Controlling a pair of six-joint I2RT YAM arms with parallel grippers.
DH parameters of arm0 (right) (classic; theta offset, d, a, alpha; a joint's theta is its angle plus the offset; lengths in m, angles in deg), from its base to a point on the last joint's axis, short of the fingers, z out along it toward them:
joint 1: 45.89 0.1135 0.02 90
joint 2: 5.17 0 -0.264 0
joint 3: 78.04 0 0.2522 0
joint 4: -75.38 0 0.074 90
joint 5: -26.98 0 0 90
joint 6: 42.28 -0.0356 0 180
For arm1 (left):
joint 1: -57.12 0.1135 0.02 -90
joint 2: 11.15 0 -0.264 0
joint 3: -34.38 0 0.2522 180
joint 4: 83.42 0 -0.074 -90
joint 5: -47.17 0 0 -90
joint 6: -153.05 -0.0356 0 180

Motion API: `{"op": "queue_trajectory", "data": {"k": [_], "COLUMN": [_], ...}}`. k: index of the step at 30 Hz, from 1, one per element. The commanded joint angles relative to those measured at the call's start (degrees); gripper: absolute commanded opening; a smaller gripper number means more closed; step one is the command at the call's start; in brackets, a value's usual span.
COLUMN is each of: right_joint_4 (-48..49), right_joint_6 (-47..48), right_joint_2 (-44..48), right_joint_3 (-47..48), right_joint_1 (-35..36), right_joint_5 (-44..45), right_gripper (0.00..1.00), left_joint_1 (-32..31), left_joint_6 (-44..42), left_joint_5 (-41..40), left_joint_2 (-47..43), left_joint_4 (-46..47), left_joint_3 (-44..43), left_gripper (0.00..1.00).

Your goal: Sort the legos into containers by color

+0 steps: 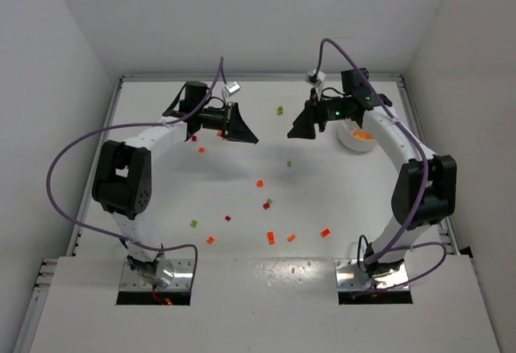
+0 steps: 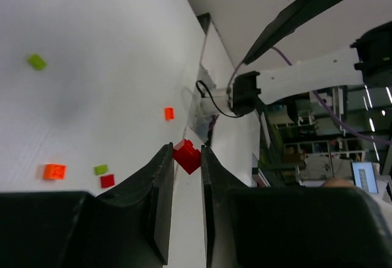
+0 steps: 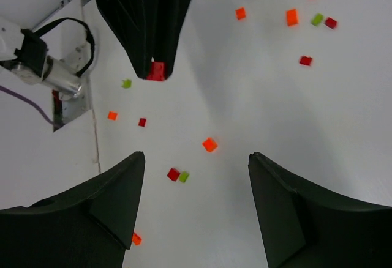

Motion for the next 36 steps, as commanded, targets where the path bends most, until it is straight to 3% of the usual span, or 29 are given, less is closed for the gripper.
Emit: {"op": "queue_trajectory", "data": {"k": [1,6,13,23,29,36], "right_joint_4": [5.4,-2.0,-7.6,-8.4,-6.5,-5.4], "right_joint_6": [-0.8,13.3,25.6,30.6,31.4,32.5], "right_joint_2": [2.5,2.5,3.4,4.5,7.5,8.2], "right_joint_3": [-0.8,0.2,0.2,2.4,0.6,-0.7], "right_joint_1": [2.6,6.0,10.1,13.3,15.7,17.4], "right_joint_5": [-6.6,-8.9,-8.9,-7.6,-4.9,-2.3], "right_gripper": [0.69,0.69,0.64,0.64,0.56,0.54], "left_joint_1": [-1.3,-2.9,-4.0,-5.8,-5.8,-6.8], "left_joint_6": [3.4,6.2,6.6,4.9,4.9,4.9], "left_joint_5": [6.7,9.9,16.3,17.9,17.9,18.4], "left_joint_2": [-3.2,-3.8,-1.4,0.4,1.0,1.5], "left_joint_4": [5.2,5.9,4.3,1.1,1.1,1.1], "left_joint_3": [-1.1,-1.1,-1.8,-2.5,-2.5,-3.1], "left_gripper": [0.00,0.00,0.00,0.00,0.00,0.00]}}
